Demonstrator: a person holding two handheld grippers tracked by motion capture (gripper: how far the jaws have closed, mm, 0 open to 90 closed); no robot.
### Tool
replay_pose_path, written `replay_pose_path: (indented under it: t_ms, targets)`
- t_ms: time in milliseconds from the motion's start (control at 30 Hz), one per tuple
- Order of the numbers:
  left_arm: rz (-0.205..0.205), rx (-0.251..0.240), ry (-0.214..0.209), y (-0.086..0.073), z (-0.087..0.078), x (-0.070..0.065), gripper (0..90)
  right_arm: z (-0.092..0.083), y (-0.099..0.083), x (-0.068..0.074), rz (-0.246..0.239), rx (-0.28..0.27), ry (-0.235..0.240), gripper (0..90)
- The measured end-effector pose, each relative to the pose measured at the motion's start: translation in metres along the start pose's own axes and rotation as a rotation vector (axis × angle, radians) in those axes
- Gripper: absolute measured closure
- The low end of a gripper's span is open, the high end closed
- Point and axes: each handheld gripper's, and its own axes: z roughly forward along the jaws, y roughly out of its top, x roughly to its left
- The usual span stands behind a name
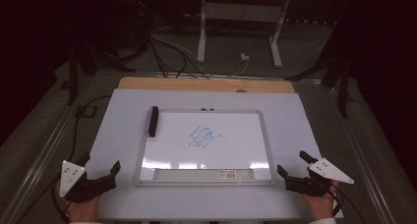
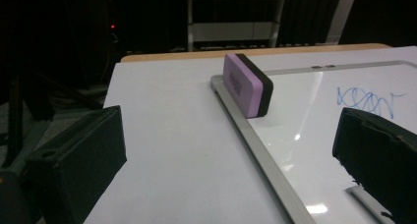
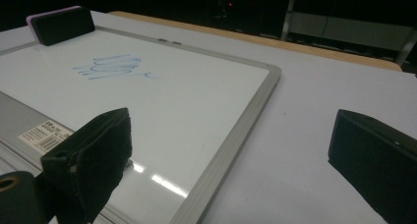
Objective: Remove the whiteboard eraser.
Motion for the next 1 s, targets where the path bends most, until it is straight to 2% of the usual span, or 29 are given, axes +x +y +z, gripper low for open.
replay_pose_path:
  t_ms: [267,533,833,1000]
  targets:
    - [0.005,0.034,0.009,-0.001,0.001,0.000,0.5,0.004,-0.001,-0.005,0.004,-0.025,-0.013,2.9]
    - [-0.038,0.039,0.034,0.003,-0.001,0.005,0.5,0.006,-0.001,-0.007,0.011,-0.040,-0.028,3.0]
    - [-0.028,0.054,0.028,0.020,0.008,0.003,0.5,0.002,-0.001,-0.010,0.015,-0.060,-0.050,3.1]
    - [-0.026,0.052,0.001,0.036,0.014,0.007,0.5,0.002,-0.001,-0.009,0.016,-0.066,-0.053,3.0]
